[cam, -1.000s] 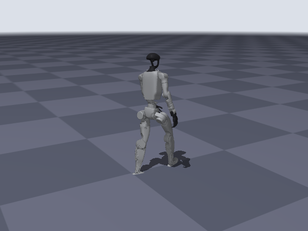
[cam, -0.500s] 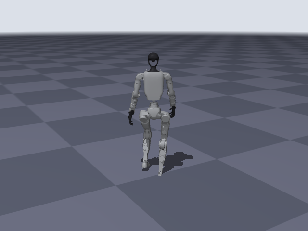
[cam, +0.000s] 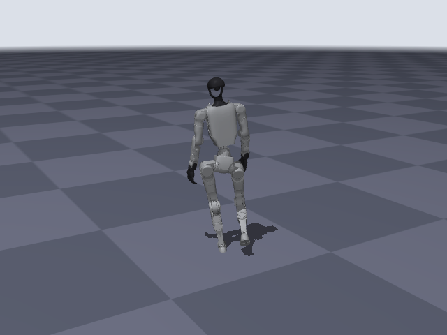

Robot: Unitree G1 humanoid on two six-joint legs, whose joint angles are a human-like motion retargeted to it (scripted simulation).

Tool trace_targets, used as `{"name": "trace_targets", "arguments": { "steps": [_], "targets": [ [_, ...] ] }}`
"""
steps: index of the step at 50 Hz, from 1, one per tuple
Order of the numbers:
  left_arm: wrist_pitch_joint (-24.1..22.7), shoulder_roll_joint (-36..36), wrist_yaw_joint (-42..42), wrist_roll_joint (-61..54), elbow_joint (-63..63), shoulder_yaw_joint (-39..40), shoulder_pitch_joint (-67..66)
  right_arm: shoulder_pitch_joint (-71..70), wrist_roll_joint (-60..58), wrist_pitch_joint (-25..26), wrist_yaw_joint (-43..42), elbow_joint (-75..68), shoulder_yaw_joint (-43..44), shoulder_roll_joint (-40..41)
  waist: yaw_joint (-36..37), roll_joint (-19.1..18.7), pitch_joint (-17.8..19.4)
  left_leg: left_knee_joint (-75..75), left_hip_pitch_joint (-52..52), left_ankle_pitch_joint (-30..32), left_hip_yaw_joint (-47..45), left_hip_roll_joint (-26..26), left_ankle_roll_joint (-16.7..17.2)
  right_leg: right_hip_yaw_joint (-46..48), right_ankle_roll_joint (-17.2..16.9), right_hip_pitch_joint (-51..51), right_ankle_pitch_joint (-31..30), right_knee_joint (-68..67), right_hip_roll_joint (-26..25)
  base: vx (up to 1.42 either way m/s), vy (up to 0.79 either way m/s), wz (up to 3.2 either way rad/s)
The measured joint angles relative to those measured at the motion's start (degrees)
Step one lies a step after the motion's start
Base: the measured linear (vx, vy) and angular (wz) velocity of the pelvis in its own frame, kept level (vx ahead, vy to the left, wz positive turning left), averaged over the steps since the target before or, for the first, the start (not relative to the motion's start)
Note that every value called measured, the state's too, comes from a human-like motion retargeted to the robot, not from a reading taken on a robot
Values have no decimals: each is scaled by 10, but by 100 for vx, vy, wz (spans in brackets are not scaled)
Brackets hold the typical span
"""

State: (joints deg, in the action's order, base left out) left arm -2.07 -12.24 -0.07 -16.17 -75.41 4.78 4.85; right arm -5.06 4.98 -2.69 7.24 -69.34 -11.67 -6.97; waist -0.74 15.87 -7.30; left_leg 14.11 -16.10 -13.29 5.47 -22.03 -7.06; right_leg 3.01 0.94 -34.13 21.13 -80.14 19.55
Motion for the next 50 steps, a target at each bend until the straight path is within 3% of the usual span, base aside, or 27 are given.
{"name": "trace_targets", "arguments": {
  "steps": [3, 6, 9, 12, 17, 21, 22, 24, 28, 31, 37, 41, 45, 48, 50],
  "targets": [
    [-8, 8, 4, 25, 35, -43, 66, 32, -2, 4, -3, -2, 6, -11, -21, -23, 14, -48, 101, -19, 52, 17, 10, 8, 1, -45, 29, 107, -28, 80, -8, 106],
    [-23, 11, 6, 49, 72, -79, 127, 59, 2, 12, 1, -10, 15, -22, -32, -50, 25, -100, 189, -29, 97, 51, 17, 10, -28, -63, 9, 282, -85, 83, -9, 96],
    [-38, 8, 5, 71, 112, -104, 169, 79, -3, 17, 8, -21, 24, -31, -39, -65, 17, -117, 231, -43, 114, 72, 28, -13, -61, -76, -12, 468, -138, 82, -9, 81],
    [-48, 3, 7, 83, 144, -115, 186, 95, -18, 21, 11, -31, 31, -39, -45, -66, 1, -80, 253, -63, 115, 73, 39, -48, -71, -92, -17, 519, -160, 85, -9, 76],
    [-41, 10, 5, 79, 150, -109, 148, 94, -43, 29, 7, -51, 34, -50, -44, -103, 0, 183, 240, -56, 92, 104, 77, -46, -35, -59, -42, 383, -211, 87, -10, 65],
    [-26, 22, -11, 98, 115, -111, 86, 67, -47, 25, -8, -46, 32, -53, -30, -171, 4, 505, 108, 81, 51, 165, 150, -3, 19, -17, -7, 340, -269, 74, -7, 57],
    [-21, 23, -17, 106, 104, -113, 73, 56, -46, 23, -13, -42, 32, -54, -25, -178, 1, 558, 69, 105, 35, 179, 153, 2, 28, -5, 3, 344, -273, 74, -7, 61],
    [-11, 20, -28, 121, 82, -117, 50, 29, -44, 20, -24, -32, 32, -56, -11, -179, -4, 638, -17, 96, 1, 204, 131, 7, 37, 24, 22, 364, -272, 73, -9, 68],
    [2, 0, -39, 132, 43, -108, -1, -29, -30, 14, -44, 0, 35, -54, 20, -161, -9, 668, -166, -10, -53, 234, 72, 16, 35, 105, 51, 428, -259, 74, -9, 66],
    [5, -19, -38, 121, 18, -80, -48, -69, -14, 3, -50, 34, 39, -51, 40, -146, -8, 571, -237, -55, -73, 236, 59, 16, 29, 175, 68, 481, -250, 79, -6, 45],
    [2, -49, -22, 95, -44, -11, -134, -139, -15, -13, -50, 95, 34, -48, 58, -114, -19, 199, -281, -36, -77, 210, 76, 11, 16, 284, 87, 572, -227, 83, 0, 33],
    [5, -53, -15, 74, -68, 24, -174, -147, -23, -16, -50, 114, 31, -45, 60, -99, -41, 162, -304, -29, -83, 197, 64, -5, 0, 294, 89, 504, -218, 83, 9, 39],
    [6, -53, -14, 51, -79, 52, -189, -121, -29, -7, -41, 96, 21, -32, 43, -56, -63, 240, -305, 10, -111, 160, 31, -23, -43, 280, 13, 363, -184, 87, 9, 61],
    [7, -66, -29, 37, -77, 52, -165, -104, -29, 0, -4, 48, 10, -9, 15, 24, -52, 211, -236, 7, -148, 86, 0, -41, -82, 223, -115, 166, -96, 82, 5, 79],
    [7, -65, -33, 42, -61, 36, -135, -93, -33, 5, 12, 21, 3, -4, -2, 45, -48, 180, -189, -2, -146, 55, -9, -43, -75, 170, -159, 62, -60, 81, 1, 66]
  ]
}}
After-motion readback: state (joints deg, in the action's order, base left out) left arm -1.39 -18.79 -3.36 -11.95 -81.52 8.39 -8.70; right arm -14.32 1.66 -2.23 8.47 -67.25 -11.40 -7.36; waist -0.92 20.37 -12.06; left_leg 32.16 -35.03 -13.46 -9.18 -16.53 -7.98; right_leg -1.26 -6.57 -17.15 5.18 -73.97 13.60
